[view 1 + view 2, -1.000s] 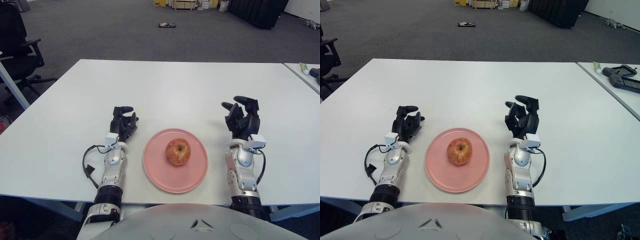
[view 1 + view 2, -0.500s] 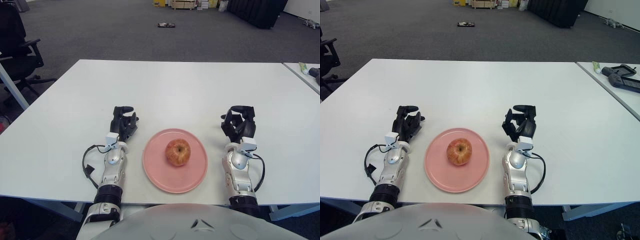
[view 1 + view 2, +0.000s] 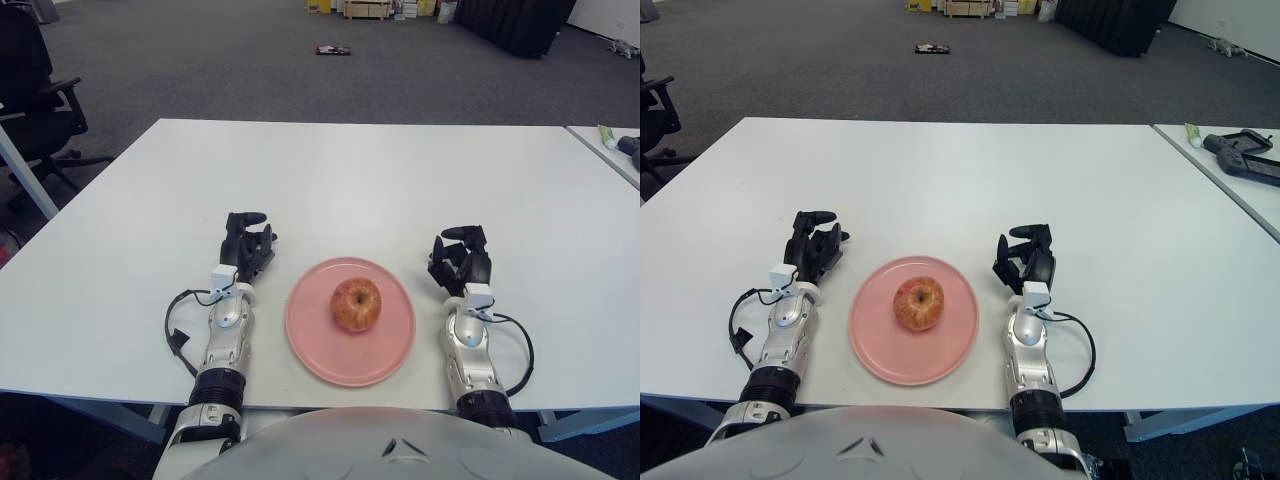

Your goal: Put the apple into the plate.

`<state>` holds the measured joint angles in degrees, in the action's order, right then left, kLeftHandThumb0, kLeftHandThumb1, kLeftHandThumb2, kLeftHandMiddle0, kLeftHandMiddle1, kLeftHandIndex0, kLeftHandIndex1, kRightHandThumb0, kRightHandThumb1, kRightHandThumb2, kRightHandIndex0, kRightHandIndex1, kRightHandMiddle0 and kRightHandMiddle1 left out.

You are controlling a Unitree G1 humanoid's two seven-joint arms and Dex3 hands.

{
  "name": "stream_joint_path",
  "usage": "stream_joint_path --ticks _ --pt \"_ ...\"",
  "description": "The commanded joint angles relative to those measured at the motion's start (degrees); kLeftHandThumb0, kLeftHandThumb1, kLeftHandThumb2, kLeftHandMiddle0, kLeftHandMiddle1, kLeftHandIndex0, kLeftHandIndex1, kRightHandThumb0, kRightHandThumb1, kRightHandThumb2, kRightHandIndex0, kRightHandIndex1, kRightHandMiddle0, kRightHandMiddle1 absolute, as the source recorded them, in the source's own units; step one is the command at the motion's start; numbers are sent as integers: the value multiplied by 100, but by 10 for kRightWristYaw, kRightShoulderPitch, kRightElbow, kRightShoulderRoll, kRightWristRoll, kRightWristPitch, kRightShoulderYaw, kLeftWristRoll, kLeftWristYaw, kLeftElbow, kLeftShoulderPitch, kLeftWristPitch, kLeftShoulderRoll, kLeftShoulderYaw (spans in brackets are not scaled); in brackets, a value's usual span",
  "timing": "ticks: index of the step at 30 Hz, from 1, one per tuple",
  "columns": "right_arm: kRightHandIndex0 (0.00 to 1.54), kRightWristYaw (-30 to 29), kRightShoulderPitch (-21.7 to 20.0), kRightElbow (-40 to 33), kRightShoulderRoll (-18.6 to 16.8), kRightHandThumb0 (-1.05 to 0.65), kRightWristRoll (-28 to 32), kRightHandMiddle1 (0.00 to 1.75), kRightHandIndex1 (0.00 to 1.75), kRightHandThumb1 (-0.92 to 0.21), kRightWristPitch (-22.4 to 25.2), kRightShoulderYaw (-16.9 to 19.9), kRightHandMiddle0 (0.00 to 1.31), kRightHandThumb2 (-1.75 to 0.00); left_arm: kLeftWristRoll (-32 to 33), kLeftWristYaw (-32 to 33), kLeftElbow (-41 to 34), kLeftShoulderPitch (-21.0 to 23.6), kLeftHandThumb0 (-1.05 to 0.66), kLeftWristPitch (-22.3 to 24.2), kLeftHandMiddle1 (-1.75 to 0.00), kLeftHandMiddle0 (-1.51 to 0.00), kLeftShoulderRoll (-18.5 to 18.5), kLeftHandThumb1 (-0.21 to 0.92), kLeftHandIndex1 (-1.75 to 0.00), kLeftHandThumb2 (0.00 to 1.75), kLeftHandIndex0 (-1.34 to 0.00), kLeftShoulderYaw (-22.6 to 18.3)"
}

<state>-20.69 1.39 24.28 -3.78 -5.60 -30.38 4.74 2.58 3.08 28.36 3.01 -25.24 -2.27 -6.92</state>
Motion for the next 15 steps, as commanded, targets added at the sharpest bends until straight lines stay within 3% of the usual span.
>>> stream_joint_path --ticks 1,15 --pt "57 8 5 16 -1 -38 7 175 167 -71 -2 4 33 -82 -1 3 10 4 -35 2 -145 -45 0 92 -175 52 -20 -1" --pt "58 26 6 18 -24 -38 39 175 166 -68 5 20 34 -85 0 5 6 3 -35 6 -148 -42 -1 92 -175 52 -20 0"
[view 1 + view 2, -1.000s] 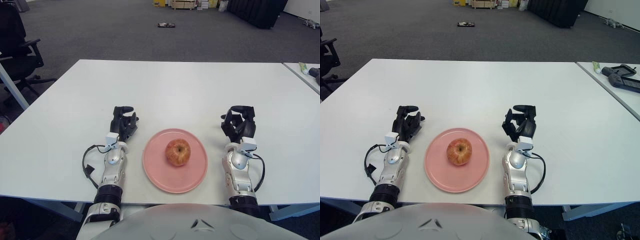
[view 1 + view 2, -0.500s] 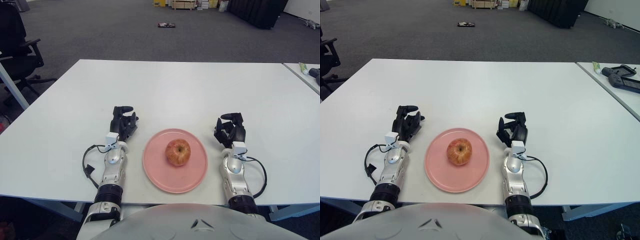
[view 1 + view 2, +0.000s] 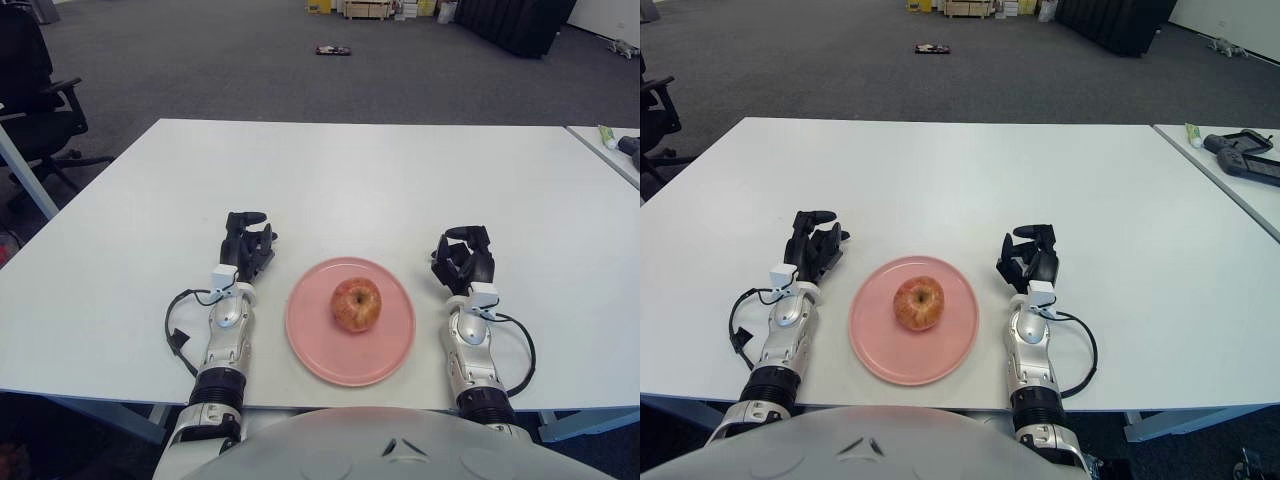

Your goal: Put the apple into the plate.

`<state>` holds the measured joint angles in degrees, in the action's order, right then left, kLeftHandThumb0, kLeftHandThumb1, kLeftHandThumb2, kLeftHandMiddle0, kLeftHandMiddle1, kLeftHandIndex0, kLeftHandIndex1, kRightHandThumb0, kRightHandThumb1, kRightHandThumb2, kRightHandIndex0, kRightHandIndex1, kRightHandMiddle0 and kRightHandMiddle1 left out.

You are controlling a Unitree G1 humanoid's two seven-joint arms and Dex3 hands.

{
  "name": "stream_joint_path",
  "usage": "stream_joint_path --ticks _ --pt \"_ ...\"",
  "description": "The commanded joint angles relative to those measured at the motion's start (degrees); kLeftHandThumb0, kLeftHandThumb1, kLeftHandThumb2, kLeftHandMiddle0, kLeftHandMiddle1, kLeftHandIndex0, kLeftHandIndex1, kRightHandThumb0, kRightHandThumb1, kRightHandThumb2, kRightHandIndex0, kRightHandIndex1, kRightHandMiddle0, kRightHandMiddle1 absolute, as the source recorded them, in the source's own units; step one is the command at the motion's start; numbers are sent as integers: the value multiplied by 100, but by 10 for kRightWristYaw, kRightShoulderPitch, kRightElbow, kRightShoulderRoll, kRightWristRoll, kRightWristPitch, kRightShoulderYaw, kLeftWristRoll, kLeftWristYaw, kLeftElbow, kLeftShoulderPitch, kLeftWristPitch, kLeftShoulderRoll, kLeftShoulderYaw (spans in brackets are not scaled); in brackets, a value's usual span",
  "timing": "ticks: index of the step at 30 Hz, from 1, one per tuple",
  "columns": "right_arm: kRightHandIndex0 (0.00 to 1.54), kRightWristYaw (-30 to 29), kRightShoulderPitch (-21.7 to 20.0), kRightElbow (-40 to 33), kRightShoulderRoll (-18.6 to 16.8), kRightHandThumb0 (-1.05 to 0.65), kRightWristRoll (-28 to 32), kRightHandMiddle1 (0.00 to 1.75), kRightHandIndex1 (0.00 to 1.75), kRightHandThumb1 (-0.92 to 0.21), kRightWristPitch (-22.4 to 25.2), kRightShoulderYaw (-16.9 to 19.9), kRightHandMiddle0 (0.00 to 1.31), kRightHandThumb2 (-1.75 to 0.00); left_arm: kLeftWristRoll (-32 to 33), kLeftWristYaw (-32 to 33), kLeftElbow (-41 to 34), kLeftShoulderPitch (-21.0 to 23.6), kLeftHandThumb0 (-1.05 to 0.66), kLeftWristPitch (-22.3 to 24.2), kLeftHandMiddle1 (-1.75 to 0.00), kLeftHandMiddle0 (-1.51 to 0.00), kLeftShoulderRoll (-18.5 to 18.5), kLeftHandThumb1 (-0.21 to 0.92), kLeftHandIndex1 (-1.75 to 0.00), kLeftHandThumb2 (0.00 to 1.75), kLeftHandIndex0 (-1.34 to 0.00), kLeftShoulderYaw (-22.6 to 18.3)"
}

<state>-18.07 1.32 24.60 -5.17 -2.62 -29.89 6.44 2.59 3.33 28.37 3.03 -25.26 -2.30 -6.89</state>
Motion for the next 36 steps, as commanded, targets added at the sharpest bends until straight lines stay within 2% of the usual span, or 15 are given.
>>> stream_joint_path --ticks 1,30,34,36 --pt "57 0 7 15 -11 -38 9 175 166 -68 1 3 34 -85 0 2 6 2 -35 6 -148 -42 -1 92 -175 52 -20 0" --pt "56 25 18 -17 -30 -38 28 175 164 -69 20 0 34 -85 6 -5 0 -2 -35 12 -149 -41 3 92 -175 53 -19 1" --pt "57 27 19 -18 -26 -38 22 175 162 -67 25 -4 35 -87 4 -3 -1 -2 -35 13 -149 -41 4 92 -175 53 -20 1" --pt "57 39 18 -14 -11 -38 13 175 162 -67 40 -10 34 -87 3 -3 -1 -2 -35 14 -148 -42 4 92 -175 53 -20 1"
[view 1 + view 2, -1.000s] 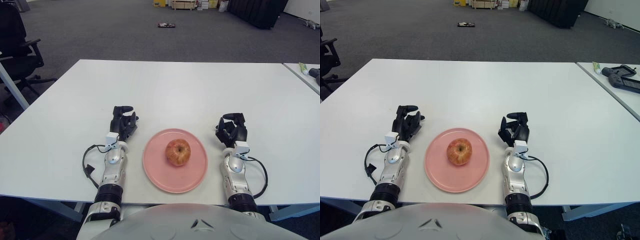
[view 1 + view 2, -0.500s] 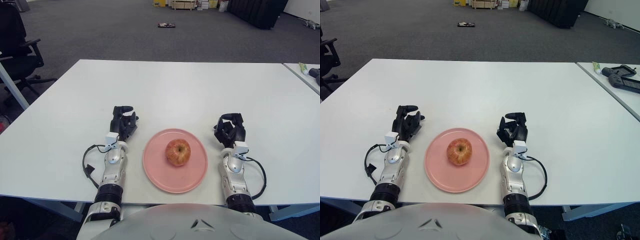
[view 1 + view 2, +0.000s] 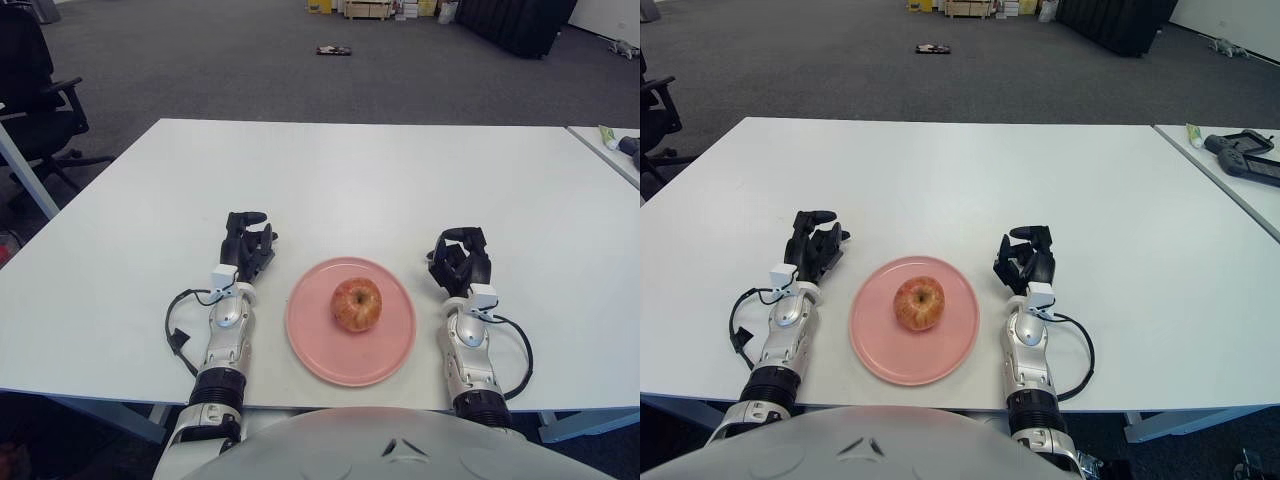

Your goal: Put the apple into the plate.

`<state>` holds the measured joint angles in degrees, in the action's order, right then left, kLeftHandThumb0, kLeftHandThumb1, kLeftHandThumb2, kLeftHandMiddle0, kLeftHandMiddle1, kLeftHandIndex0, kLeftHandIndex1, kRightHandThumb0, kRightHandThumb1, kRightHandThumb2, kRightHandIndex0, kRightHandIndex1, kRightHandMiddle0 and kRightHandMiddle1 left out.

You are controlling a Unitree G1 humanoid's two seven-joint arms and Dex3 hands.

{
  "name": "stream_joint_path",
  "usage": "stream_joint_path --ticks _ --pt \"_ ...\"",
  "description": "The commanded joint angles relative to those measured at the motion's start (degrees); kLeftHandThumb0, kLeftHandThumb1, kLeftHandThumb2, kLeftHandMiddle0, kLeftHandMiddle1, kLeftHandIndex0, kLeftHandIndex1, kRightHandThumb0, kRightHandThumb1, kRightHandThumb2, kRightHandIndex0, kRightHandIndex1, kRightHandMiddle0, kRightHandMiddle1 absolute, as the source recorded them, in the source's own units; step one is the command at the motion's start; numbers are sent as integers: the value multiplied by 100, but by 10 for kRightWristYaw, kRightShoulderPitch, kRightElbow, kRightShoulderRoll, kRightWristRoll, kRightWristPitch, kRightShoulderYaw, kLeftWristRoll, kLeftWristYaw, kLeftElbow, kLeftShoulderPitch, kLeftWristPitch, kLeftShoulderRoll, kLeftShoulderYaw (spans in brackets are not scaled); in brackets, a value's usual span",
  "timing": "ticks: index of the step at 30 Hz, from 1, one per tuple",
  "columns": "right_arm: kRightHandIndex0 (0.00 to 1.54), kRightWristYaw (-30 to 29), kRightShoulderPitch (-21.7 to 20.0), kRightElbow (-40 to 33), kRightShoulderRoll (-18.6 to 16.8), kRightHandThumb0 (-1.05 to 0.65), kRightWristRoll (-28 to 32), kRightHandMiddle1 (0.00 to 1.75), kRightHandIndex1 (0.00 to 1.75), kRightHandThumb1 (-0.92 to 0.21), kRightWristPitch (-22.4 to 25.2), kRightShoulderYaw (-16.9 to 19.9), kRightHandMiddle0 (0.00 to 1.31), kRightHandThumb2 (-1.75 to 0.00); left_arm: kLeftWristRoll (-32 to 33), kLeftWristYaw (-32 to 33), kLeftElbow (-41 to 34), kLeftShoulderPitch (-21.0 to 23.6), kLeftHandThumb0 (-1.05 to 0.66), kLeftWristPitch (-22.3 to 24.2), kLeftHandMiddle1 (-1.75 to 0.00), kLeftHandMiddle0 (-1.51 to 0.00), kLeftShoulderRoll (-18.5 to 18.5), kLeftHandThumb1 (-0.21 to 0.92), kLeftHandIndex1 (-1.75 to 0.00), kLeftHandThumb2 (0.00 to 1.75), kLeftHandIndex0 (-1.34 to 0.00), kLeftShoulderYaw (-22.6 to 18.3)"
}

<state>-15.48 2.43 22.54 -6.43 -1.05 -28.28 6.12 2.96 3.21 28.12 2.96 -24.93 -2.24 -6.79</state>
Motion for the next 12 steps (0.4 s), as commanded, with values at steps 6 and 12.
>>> stream_joint_path --ticks 6,12 --pt "52 67 8 -8 36 -38 -7 175 156 -71 103 -25 32 -82 -2 0 2 -1 -35 11 -148 -42 4 92 -175 52 -20 0" --pt "52 96 14 -38 49 -37 -7 175 149 -73 161 -36 31 -79 -4 2 3 0 -35 10 -147 -42 4 92 -175 53 -20 1"
